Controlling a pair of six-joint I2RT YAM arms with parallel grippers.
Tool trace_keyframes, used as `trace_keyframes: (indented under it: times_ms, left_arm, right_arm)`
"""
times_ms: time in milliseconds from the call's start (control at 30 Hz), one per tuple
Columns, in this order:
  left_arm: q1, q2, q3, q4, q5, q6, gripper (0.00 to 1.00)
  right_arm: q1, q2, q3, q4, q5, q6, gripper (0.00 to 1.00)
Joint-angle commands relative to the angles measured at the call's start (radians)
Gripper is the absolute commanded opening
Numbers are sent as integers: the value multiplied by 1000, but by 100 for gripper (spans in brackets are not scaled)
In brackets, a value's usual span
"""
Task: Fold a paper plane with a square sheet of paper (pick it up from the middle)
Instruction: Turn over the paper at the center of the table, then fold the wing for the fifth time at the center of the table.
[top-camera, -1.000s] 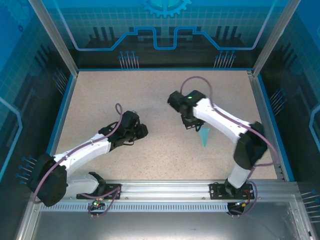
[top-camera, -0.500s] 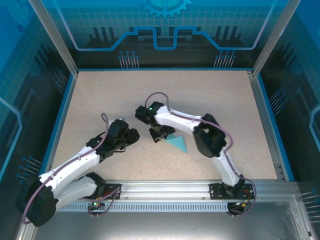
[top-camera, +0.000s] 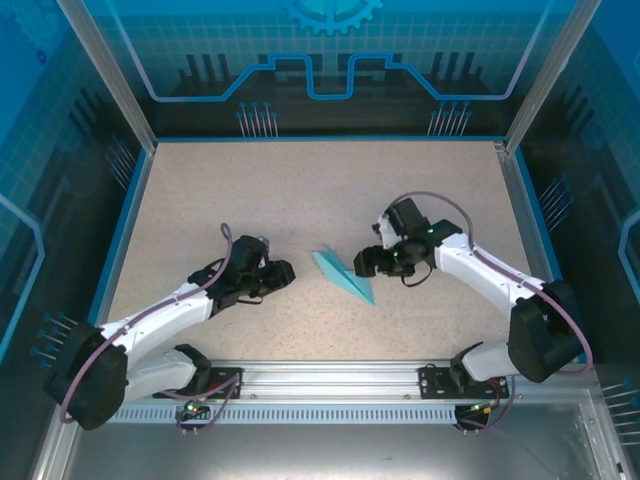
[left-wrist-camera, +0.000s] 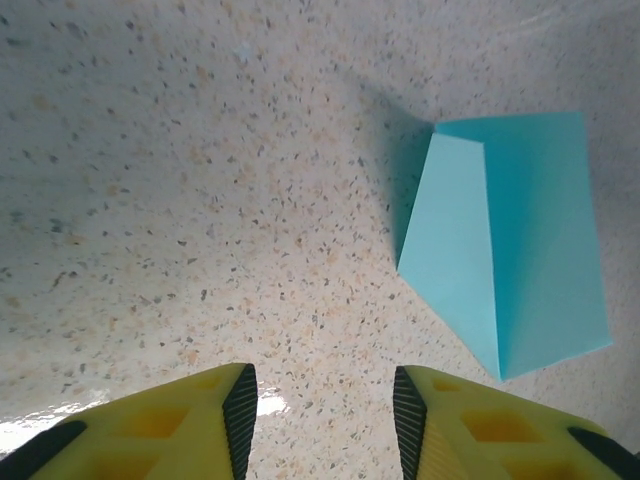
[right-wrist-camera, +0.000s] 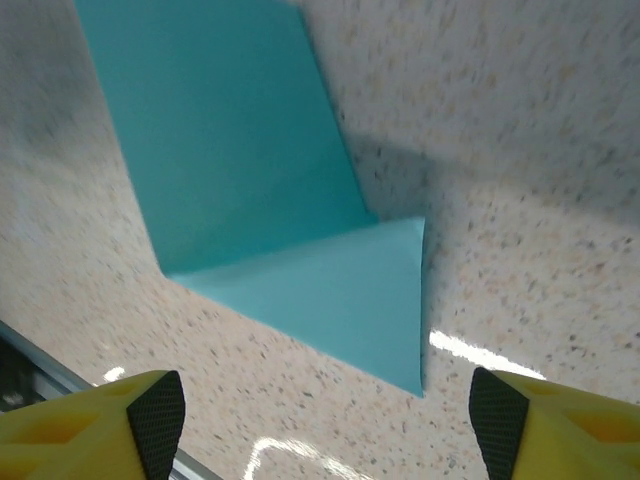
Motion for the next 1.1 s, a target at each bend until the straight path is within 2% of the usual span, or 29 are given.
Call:
trace_keyframes:
  times_ms: [0, 67, 200, 467, 733, 800, 1000, 1067]
  left_arm:
    - [-5, 44, 50, 32, 51, -5, 43]
    - [-6, 68, 64, 26, 51, -8, 43]
    - [-6, 102, 75, 26, 47, -12, 43]
    - [-8, 146, 103, 8, 49, -3, 44]
    - [-8, 162, 113, -9, 48, 4, 44]
    - [-8, 162, 115, -14, 46, 5, 44]
    - [-8, 162, 120, -38, 35, 9, 44]
    - [-8, 162, 119, -39, 33, 8, 44]
  right_arm:
    - [104, -33, -14, 90, 139, -88, 79]
    - [185, -32, -20, 86, 307, -99, 78]
    - [281, 12, -45, 115, 502, -110, 78]
    - [324, 153, -17, 151, 520, -128, 72]
    - [343, 230, -13, 179, 561, -106, 69]
    - [345, 254, -9, 176, 584, -99, 61]
    - [356, 270, -11, 165, 618, -80, 50]
    - [361, 254, -13, 156, 650, -67, 37]
